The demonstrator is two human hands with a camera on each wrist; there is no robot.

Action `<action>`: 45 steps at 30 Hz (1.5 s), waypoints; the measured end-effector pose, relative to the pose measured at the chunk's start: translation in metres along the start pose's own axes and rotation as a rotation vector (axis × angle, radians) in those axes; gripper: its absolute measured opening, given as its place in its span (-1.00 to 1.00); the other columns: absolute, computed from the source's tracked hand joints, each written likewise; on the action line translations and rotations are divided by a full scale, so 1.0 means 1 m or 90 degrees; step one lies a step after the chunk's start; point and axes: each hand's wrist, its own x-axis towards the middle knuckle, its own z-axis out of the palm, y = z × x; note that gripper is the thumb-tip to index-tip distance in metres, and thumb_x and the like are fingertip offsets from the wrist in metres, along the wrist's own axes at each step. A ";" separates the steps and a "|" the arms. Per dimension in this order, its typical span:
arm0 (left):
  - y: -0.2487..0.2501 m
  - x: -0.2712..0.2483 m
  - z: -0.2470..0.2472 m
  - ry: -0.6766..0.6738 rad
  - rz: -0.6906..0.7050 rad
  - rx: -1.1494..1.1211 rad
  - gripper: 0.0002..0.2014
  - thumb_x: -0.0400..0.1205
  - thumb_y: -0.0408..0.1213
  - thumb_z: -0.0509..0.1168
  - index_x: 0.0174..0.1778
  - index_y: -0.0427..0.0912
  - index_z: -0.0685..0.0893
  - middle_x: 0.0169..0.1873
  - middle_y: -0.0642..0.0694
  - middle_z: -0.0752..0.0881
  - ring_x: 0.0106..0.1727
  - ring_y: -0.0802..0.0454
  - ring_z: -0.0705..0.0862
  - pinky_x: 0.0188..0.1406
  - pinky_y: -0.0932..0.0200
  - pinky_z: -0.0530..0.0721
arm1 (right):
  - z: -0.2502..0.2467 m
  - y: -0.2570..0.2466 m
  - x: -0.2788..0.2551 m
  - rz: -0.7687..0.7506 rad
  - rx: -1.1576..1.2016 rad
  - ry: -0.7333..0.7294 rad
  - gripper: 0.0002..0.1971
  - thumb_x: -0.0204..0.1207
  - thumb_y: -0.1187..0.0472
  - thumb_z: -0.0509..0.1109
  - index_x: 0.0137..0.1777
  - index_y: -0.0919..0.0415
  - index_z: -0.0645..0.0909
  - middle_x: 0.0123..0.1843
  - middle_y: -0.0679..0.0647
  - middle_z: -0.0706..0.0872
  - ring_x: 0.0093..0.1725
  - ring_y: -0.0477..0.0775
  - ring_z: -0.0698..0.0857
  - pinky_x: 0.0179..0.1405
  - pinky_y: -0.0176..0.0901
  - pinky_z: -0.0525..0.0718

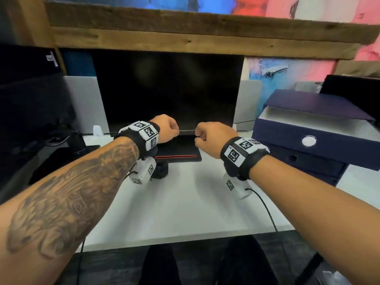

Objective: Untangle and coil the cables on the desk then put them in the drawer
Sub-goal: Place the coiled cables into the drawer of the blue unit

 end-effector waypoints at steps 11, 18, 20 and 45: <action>-0.096 0.008 0.036 -0.121 -0.230 0.077 -0.86 0.68 -0.24 0.30 0.03 -0.21 0.70 -0.41 -0.14 0.78 -0.70 0.05 0.65 -0.63 0.32 0.64 | 0.131 -0.042 0.087 0.091 0.118 -0.243 -0.47 0.70 -0.27 0.12 0.16 0.17 0.68 -0.03 0.09 0.73 -0.01 0.16 0.71 -0.01 -0.05 0.63; -0.100 0.027 0.060 -0.172 -0.231 0.157 -0.75 0.52 -0.19 0.50 0.05 -0.22 0.76 -0.15 -0.20 0.83 -0.12 -0.19 0.83 0.00 -0.07 0.83 | 0.164 -0.043 0.089 0.160 0.194 -0.322 -0.58 0.53 -0.28 0.43 -0.21 0.09 0.54 -0.19 0.09 0.72 -0.17 0.16 0.73 -0.13 -0.07 0.67; -0.101 0.034 0.066 -0.190 -0.243 0.196 -0.69 0.46 -0.15 0.54 0.07 -0.19 0.75 -0.14 -0.19 0.82 -0.12 -0.17 0.82 0.03 -0.05 0.81 | 0.167 -0.040 0.087 0.169 0.275 -0.330 -0.62 0.55 -0.16 0.48 -0.05 0.19 0.63 -0.07 0.18 0.79 -0.06 0.21 0.81 0.00 0.06 0.80; 0.086 0.018 -0.024 -0.011 -0.027 -0.379 -0.86 0.73 -0.25 0.32 0.15 -0.18 0.56 -0.03 -0.27 0.77 -0.26 -0.14 0.82 -0.31 -0.09 0.83 | -0.063 0.044 0.045 0.133 0.283 0.130 -0.67 0.47 -0.04 0.57 0.12 0.07 0.61 -0.04 0.07 0.74 -0.13 0.15 0.81 -0.10 0.18 0.85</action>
